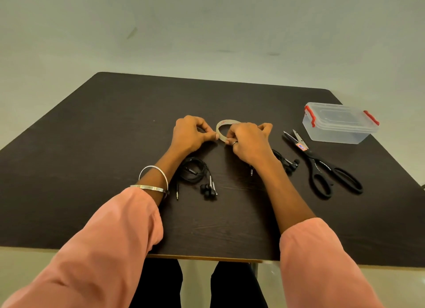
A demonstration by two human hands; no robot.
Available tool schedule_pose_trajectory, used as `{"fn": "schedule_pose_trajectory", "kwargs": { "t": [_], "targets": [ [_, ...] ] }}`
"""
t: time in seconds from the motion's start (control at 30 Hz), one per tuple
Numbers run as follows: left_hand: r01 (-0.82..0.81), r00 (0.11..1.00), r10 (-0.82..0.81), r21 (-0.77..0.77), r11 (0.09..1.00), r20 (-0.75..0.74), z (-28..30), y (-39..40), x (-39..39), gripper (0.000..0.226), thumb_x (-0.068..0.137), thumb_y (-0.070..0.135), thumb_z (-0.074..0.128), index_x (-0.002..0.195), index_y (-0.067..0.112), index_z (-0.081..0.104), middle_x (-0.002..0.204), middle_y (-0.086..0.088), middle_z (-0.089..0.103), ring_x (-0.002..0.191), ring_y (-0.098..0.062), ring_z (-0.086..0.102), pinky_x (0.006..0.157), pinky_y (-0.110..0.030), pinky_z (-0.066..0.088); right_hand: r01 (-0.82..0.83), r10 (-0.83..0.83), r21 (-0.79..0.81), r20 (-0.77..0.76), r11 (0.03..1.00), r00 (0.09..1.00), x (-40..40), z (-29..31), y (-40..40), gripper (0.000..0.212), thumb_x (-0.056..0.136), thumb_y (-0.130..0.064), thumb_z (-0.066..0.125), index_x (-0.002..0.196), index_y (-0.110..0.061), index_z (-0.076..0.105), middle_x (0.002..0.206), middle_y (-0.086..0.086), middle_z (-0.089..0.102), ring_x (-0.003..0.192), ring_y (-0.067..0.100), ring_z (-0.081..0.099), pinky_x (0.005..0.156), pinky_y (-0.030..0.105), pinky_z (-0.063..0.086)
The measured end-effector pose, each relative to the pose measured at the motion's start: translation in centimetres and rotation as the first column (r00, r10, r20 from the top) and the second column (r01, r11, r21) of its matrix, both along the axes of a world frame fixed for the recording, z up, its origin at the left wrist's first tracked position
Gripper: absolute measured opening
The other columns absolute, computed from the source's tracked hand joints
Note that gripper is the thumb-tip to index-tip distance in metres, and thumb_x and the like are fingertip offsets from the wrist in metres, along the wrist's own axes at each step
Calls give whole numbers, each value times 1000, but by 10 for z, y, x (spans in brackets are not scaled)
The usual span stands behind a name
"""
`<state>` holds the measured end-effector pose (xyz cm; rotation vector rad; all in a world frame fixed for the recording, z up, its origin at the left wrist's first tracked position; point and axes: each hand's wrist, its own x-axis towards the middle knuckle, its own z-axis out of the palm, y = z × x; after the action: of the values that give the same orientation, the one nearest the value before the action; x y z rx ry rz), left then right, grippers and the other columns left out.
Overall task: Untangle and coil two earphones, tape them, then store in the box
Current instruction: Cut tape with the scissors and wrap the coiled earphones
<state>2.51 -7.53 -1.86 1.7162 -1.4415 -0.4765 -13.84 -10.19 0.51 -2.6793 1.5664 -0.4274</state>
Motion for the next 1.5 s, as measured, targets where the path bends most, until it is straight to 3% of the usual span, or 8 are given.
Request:
{"fn": "schedule_pose_trajectory", "kwargs": {
  "t": [0.13,0.23,0.57,0.8,0.97,1.13,1.27,1.5],
  "targets": [
    [67,982,-75,-48,997,-171,4,7,0,15,73,9,81,77,7,67,85,0,74,78,-9,70,77,-24,57,-13,12,22,54,1000,998,-4,2,1,16,86,-11,58,88,-25,66,82,-8,64,86,13,49,85,37,18],
    [79,949,-105,-98,992,-297,4,9,2,22,72,-1,78,74,5,58,82,-9,74,78,-15,73,78,-31,59,-26,24,25,73,999,997,-4,4,2,16,87,-12,59,88,-26,66,82,-8,63,84,12,46,82,36,15],
    [123,941,-135,-57,991,-311,7,10,8,15,72,1,77,81,12,73,79,-6,74,74,-12,72,77,-22,56,-36,32,36,90,999,995,-8,5,-1,13,90,-15,60,90,-25,67,83,-10,64,90,13,46,81,35,14],
    [260,890,-261,-54,964,-374,6,11,18,17,80,-5,69,91,7,73,85,-11,75,83,-22,73,83,-32,57,-27,24,38,90,999,996,-10,4,-2,14,89,-15,62,92,-27,68,83,-11,64,88,10,44,81,35,14],
    [193,913,-210,-84,978,-349,5,11,14,27,77,2,76,102,10,71,83,-12,75,82,-23,73,85,-38,57,-26,25,17,76,1000,997,-11,4,-2,15,88,-13,62,90,-26,67,81,-11,63,91,12,48,80,35,15],
    [98,947,-129,-116,988,-296,5,11,7,22,74,6,80,95,11,72,77,-10,74,76,-18,73,82,-33,57,1,-1,0,-6,1000,1000,-18,11,-3,15,90,-15,57,90,-26,67,82,-10,60,91,10,45,95,44,19],
    [50,971,-65,-70,996,-230,5,12,4,23,74,14,81,96,18,73,76,1,74,75,-6,71,88,-27,54,76,-73,31,-90,997,993,-33,19,-7,17,92,-17,53,96,-26,68,97,-5,64,110,17,49,110,53,10],
    [82,948,-68,32,996,-310,9,11,-1,22,75,11,80,95,16,74,79,-2,76,81,-6,72,91,-24,50,173,-170,69,-44,983,984,-48,19,-15,18,92,-15,55,102,-22,68,104,4,66,120,26,47,114,56,0]
  ]
}}
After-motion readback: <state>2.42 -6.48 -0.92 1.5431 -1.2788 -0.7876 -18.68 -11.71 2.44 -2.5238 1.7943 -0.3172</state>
